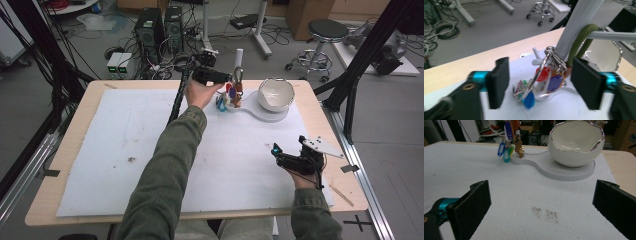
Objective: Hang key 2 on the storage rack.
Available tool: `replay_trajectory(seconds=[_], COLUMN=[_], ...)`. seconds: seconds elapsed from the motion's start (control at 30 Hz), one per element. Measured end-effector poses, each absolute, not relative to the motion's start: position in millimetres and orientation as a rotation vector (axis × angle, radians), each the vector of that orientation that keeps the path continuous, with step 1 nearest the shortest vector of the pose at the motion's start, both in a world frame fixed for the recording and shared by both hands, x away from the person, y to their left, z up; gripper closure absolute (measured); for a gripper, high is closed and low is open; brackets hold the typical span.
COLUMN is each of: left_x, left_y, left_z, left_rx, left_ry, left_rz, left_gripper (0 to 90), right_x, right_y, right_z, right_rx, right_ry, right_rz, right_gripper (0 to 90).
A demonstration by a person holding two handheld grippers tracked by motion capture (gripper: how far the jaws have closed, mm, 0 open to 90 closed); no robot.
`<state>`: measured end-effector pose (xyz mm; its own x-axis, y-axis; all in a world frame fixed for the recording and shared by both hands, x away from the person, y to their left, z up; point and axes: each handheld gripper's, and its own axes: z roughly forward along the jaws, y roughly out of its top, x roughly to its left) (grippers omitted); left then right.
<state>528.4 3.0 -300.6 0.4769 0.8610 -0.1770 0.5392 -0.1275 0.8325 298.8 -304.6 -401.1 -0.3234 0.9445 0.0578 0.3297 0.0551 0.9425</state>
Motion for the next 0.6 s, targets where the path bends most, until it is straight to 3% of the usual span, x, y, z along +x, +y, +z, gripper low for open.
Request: replay_trajectory(seconds=[0.13,0.43,0.6], left_x=[525.6,518.7,512.5], left_y=[9.9,28.3,38.4], left_z=[-302.4,-304.1,-302.8], left_rx=[1.784,1.805,1.809], left_ry=[1.180,1.203,1.194], left_rz=[0.414,0.457,0.464], left_gripper=[17.4,1.6,1.6], right_x=[298.8,298.6,298.7], right_y=[-304.8,-304.4,-304.0], right_z=[-401.3,-401.3,-401.5], right_rx=[1.287,1.280,1.278], right_ry=[1.719,1.719,1.724], right_rz=[1.273,1.269,1.268], right_gripper=[0.9,0.9,0.9])
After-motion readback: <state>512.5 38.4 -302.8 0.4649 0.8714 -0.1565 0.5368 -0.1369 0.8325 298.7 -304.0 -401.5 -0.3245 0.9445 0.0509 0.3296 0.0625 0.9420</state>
